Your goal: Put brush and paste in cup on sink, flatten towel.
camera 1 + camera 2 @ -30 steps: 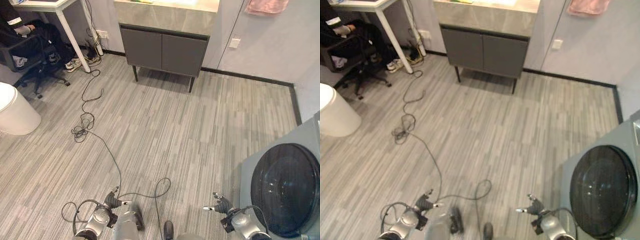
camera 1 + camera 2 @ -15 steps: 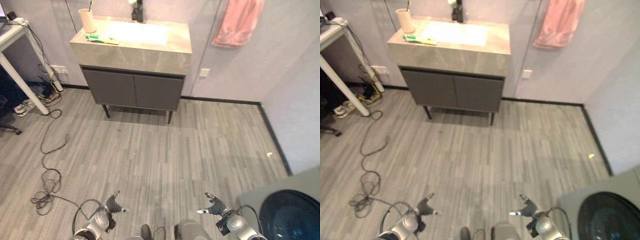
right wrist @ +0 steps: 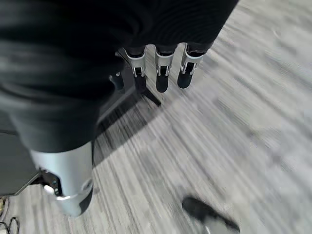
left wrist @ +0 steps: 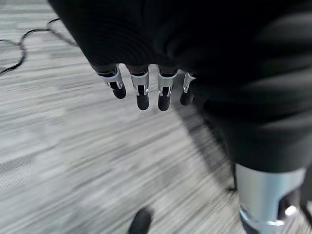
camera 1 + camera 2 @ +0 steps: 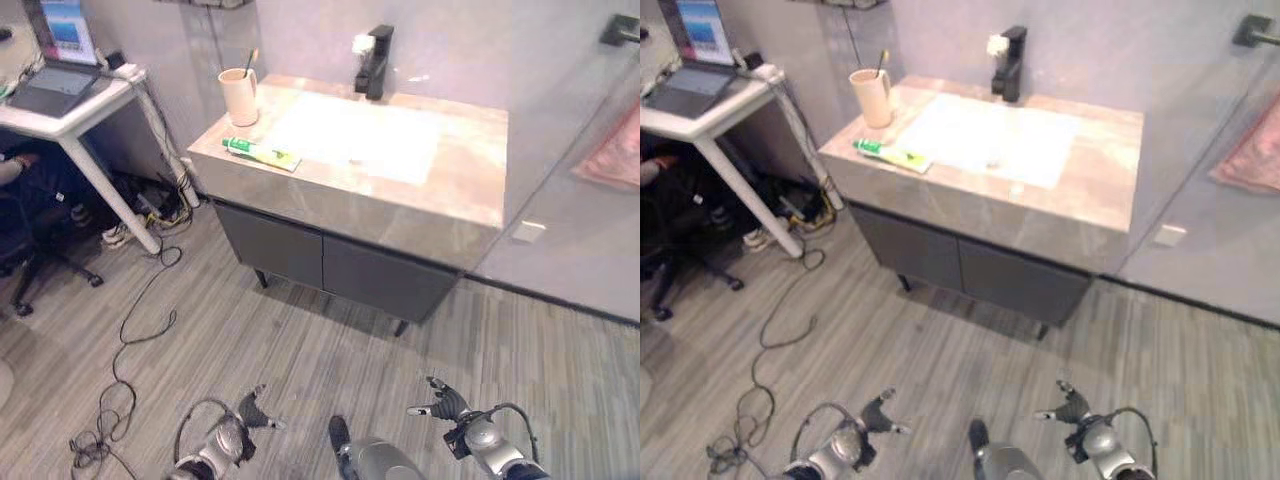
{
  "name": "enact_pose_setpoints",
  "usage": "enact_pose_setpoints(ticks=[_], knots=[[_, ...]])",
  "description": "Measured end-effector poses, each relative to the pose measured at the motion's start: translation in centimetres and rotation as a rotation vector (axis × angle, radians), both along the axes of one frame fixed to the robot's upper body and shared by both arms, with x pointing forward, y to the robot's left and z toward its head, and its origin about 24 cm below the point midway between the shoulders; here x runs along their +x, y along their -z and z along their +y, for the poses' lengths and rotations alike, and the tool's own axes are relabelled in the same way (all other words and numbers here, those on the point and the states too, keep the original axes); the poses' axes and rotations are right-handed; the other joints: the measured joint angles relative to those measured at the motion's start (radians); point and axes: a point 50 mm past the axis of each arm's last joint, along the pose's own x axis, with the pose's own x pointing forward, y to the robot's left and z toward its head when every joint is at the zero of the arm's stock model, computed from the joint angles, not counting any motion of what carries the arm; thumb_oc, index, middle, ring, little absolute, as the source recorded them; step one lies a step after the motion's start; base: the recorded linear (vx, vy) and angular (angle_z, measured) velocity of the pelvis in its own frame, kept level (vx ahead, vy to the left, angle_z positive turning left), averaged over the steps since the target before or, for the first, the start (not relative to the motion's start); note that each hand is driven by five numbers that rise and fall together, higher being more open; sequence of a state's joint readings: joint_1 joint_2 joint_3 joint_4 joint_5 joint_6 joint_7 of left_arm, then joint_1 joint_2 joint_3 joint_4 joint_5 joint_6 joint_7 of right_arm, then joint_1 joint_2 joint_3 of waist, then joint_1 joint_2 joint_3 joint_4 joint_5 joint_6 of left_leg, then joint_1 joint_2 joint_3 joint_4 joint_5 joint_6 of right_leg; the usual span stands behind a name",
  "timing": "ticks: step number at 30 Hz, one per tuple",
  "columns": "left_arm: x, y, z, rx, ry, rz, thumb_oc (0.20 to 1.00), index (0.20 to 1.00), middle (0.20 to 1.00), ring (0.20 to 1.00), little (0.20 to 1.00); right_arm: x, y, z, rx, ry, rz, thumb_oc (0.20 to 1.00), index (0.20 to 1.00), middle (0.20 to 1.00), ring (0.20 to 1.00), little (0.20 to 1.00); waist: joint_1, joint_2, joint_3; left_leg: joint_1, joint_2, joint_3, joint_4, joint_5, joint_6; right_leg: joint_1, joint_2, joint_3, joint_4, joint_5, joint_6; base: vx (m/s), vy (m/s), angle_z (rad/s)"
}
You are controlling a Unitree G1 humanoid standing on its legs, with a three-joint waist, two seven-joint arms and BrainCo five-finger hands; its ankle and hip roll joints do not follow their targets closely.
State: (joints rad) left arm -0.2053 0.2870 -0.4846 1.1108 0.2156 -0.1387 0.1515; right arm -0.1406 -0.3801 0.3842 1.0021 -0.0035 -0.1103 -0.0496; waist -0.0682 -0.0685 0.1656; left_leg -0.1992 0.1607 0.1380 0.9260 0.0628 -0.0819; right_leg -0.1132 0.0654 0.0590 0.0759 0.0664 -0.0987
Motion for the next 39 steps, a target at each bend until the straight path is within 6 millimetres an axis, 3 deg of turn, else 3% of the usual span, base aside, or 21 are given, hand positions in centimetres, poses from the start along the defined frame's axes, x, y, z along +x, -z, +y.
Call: enact_pose_setpoints(ticks=[2, 3, 4, 5, 6, 9, 10, 11, 12, 13, 15, 16, 21, 22, 23, 25, 27, 28, 30, 32, 39], knots=[[-0.5, 0.2, 0.6, 0.017, -0.009, 0.018, 1.0, 1.0, 1.0, 1.0, 1.0, 0.1, 0.0, 0.1, -0.007, 0.0, -0.003, 1.0, 1.0, 1.0, 1.0, 1.0, 0.004, -0.019, 0.0, -0.049, 0.013, 0.075, -0.09, -0.034, 0.016, 0.053, -0.003, 0.006, -0.043, 0.0, -0.001, 0.42, 0.11, -0.08], [-1.3, 0.5, 1.2, 0.03, -0.02, 0.038, 1.0, 1.0, 1.0, 1.0, 1.0, -0.2, 0.1, -0.2, -0.029, 0.0, 0.003, 1.0, 1.0, 1.0, 1.0, 1.0, 0.0, -0.016, -0.002, -0.092, 0.026, 0.209, -0.442, -0.033, 0.015, 0.139, 0.003, -0.02, -0.113, -0.043, 0.064, 0.25, 0.118, 0.01], [-1.6, 0.6, 1.4, 0.035, -0.029, 0.043, 1.0, 1.0, 1.0, 1.0, 1.0, -0.4, 0.2, -0.3, -0.039, 0.0, 0.008, 1.0, 1.0, 1.0, 1.0, 1.0, 0.004, -0.007, -0.007, -0.084, 0.02, 0.232, -0.638, -0.017, 0.003, 0.162, 0.02, -0.013, -0.116, -0.056, 0.078, 0.31, 0.138, -0.13], [-2.0, 0.7, 1.6, 0.041, -0.04, 0.046, 1.0, 1.0, 1.0, 1.0, 1.0, -0.3, 0.2, -0.2, -0.042, -0.005, 0.006, 1.0, 1.0, 1.0, 1.0, 1.0, 0.006, 0.001, -0.007, -0.082, 0.013, 0.225, -0.731, -0.003, -0.004, 0.179, 0.038, -0.011, -0.115, -0.042, 0.059, 0.58, 0.273, -0.74], [-3.3, 1.2, 2.6, 0.073, -0.067, 0.085, 1.0, 1.0, 1.0, 1.0, 1.0, 0.1, 0.3, 0.6, -0.041, -0.029, 0.004, 1.0, 1.0, 1.0, 1.0, 1.0, 0.02, -0.001, -0.013, -0.062, -0.039, 0.112, -0.954, 0.028, 0.006, 0.23, 0.06, 0.048, -0.119, -0.053, 0.084, 0.59, 0.308, -0.91], [-4.0, 1.4, 3.8, 0.104, -0.114, 0.11, 1.0, 1.0, 1.0, 1.0, 1.0, -0.2, 0.7, 1.5, -0.056, -0.087, 0.025, 1.0, 1.0, 1.0, 1.0, 1.0, 0.04, 0.005, -0.014, -0.074, -0.069, 0.041, -1.01, 0.086, 0.067, 0.258, 0.118, 0.071, -0.052, -0.062, 0.099, 0.31, 0.189, -0.85], [-4.2, 1.4, 4.1, 0.113, -0.117, 0.112, 1.0, 1.0, 1.0, 1.0, 1.0, -0.6, 0.8, 1.7, -0.062, -0.115, 0.028, 1.0, 1.0, 1.0, 1.0, 1.0, 0.039, 0.018, -0.007, -0.062, -0.07, 0.034, -1.0, 0.116, 0.126, 0.254, 0.155, 0.06, 0.027, -0.072, 0.111, 0.31, 0.246, -0.76], [-4.4, 1.5, 4.0, 0.112, -0.116, 0.117, 1.0, 1.0, 1.0, 1.0, 1.0, -0.5, 0.5, 1.3, -0.08, -0.139, 0.016, 1.0, 1.0, 1.0, 1.0, 1.0, 0.033, 0.071, 0.009, -0.022, -0.04, -0.007, -0.985, 0.167, 0.254, 0.22, 0.215, 0.036, 0.209, -0.126, 0.165, 0.35, 0.388, -1.51], [-5.9, 1.9, 4.7, 0.126, -0.134, 0.155, 1.0, 1.0, 1.0, 1.0, 1.0, -0.6, 0.4, 1.5, -0.095, -0.182, 0.01, 1.0, 1.0, 1.0, 1.0, 1.0, 0.032, 0.075, -0.01, 0.04, -0.015, -0.017, -0.966, 0.159, 0.256, 0.134, 0.158, 0.033, 0.452, -0.288, 0.076, 0.31, 0.447, -1.69], [-5.5, 1.7, 4.8, 0.126, -0.15, 0.139, 1.0, 1.0, 1.0, 1.0, 1.0, 0.4, -0.5, 1.3, -0.114, -0.229, -0.039, 1.0, 1.0, 1.0, 1.0, 1.0, 0.018, 0.063, -0.022, 0.028, -0.016, -0.026, -0.932, 0.144, 0.198, 0.058, 0.052, 0.059, 0.528, -0.372, 0.065, 0.25, 0.377, -1.86], [-3.6, 0.9, 5.3, 0.135, -0.181, 0.081, 1.0, 1.0, 1.0, 1.0, 1.0, 1.6, -1.7, 1.0, -0.125, -0.238, -0.109, 1.0, 1.0, 1.0, 1.0, 1.0, 0.002, 0.058, -0.022, -0.065, -0.027, -0.04, -0.775, 0.074, 0.097, 0.01, -0.125, 0.131, 0.283, -0.304, 0.171, 0.14, 0.405, -0.4], [-1.0, 0.0, 4.2, 0.122, -0.153, 0.009, 1.0, 1.0, 1.0, 1.0, 1.0, -0.6, -0.5, -0.6, -0.167, -0.191, -0.015, 1.0, 1.0, 1.0, 1.0, 1.0, -0.029, 0.066, 0.009, -0.138, -0.004, -0.043, -0.526, -0.031, 0.063, 0.191, -0.186, 0.079, -0.041, -0.142, 0.301, 0.11, 0.49, 0.18], [-3.3, 1.3, 3.6, 0.154, -0.057, 0.1, 1.0, 1.0, 1.0, 1.0, 1.0, -2.2, 0.3, -0.5, -0.167, -0.202, 0.031, 1.0, 1.0, 1.0, 1.0, 1.0, -0.026, 0.056, -0.04, -0.023, -0.034, 0.065, -0.675, -0.058, 0.082, 0.066, -0.197, 0.119, 0.142, -0.132, 0.307, -0.09, 0.369, -0.71], [-3.3, 1.3, 3.8, 0.159, -0.058, 0.101, 1.0, 1.0, 1.0, 1.0, 1.0, -1.8, 0.1, -0.3, -0.163, -0.208, 0.018, 1.0, 1.0, 1.0, 1.0, 1.0, -0.028, 0.048, -0.04, -0.008, -0.044, 0.076, -0.702, -0.063, 0.081, 0.036, -0.207, 0.102, 0.158, -0.128, 0.31, -0.15, 0.359, -0.98], [-3.7, 1.2, 4.3, 0.166, -0.057, 0.1, 1.0, 1.0, 1.0, 1.0, 1.0, -0.8, -0.2, 0.5, -0.154, -0.226, -0.009, 1.0, 1.0, 1.0, 1.0, 1.0, -0.001, 0.035, -0.033, 0.024, -0.037, 0.131, -0.758, -0.063, 0.084, -0.006, -0.226, -0.028, 0.19, -0.103, 0.32, -0.04, 0.223, -0.81], [-4.4, 1.4, 4.6, 0.172, -0.062, 0.115, 1.0, 1.0, 1.0, 1.0, 1.0, -0.4, -0.4, 1.1, -0.139, -0.24, -0.034, 1.0, 1.0, 1.0, 1.0, 1.0, 0.01, 0.033, -0.033, 0.06, -0.056, 0.138, -0.802, -0.061, 0.087, 0.007, -0.235, -0.112, 0.194, -0.069, 0.282, 0.0, 0.307, -0.24], [-4.8, 1.5, 4.7, 0.172, -0.076, 0.115, 1.0, 1.0, 1.0, 1.0, 1.0, -0.2, -0.4, 1.4, -0.141, -0.262, -0.036, 1.0, 1.0, 1.0, 1.0, 1.0, 0.01, 0.035, -0.035, 0.127, -0.097, 0.144, -0.898, -0.053, 0.099, 0.006, -0.245, -0.086, 0.219, -0.067, 0.275, 0.03, 0.33, 0.1], [-5.3, 1.6, 5.1, 0.166, -0.116, 0.119, 1.0, 1.0, 1.0, 1.0, 1.0, 0.1, -0.5, 1.4, -0.149, -0.256, -0.038, 1.0, 1.0, 1.0, 1.0, 1.0, 0.029, 0.049, -0.026, 0.162, -0.097, 0.158, -0.952, -0.041, 0.112, -0.029, -0.221, -0.062, 0.293, -0.125, 0.297, 0.01, 0.225, -0.26], [-6.4, 1.7, 6.2, 0.176, -0.179, 0.142, 1.0, 1.0, 1.0, 1.0, 1.0, 0.0, -0.4, 1.2, -0.155, -0.26, -0.032, 1.0, 1.0, 1.0, 1.0, 1.0, 0.028, 0.052, -0.025, 0.194, -0.098, 0.164, -1.01, -0.004, 0.101, -0.047, -0.119, -0.028, 0.351, -0.208, 0.245, 0.01, 0.051, -0.11], [-8.0, 1.8, 7.2, 0.212, -0.169, 0.18, 1.0, 1.0, 1.0, 1.0, 1.0, -0.6, -0.2, 1.4, -0.152, -0.271, -0.024, 1.0, 1.0, 1.0, 1.0, 1.0, 0.05, 0.008, -0.051, 0.196, -0.135, 0.2, -1.016, -0.016, 0.098, -0.028, -0.13, -0.182, 0.214, -0.21, 0.166, 0.03, -0.008, -0.19], [-7.7, 2.1, 6.1, 0.188, -0.158, 0.178, 1.0, 1.0, 1.0, 1.0, 1.0, -1.3, 0.1, 0.6, -0.173, -0.27, 0.001, 1.0, 1.0, 1.0, 1.0, 1.0, 0.05, 0.061, -0.063, 0.157, -0.112, 0.155, -0.991, 0.003, 0.08, 0.082, -0.081, -0.173, -0.026, -0.106, 0.118, -0.04, -0.036, 0.1]])
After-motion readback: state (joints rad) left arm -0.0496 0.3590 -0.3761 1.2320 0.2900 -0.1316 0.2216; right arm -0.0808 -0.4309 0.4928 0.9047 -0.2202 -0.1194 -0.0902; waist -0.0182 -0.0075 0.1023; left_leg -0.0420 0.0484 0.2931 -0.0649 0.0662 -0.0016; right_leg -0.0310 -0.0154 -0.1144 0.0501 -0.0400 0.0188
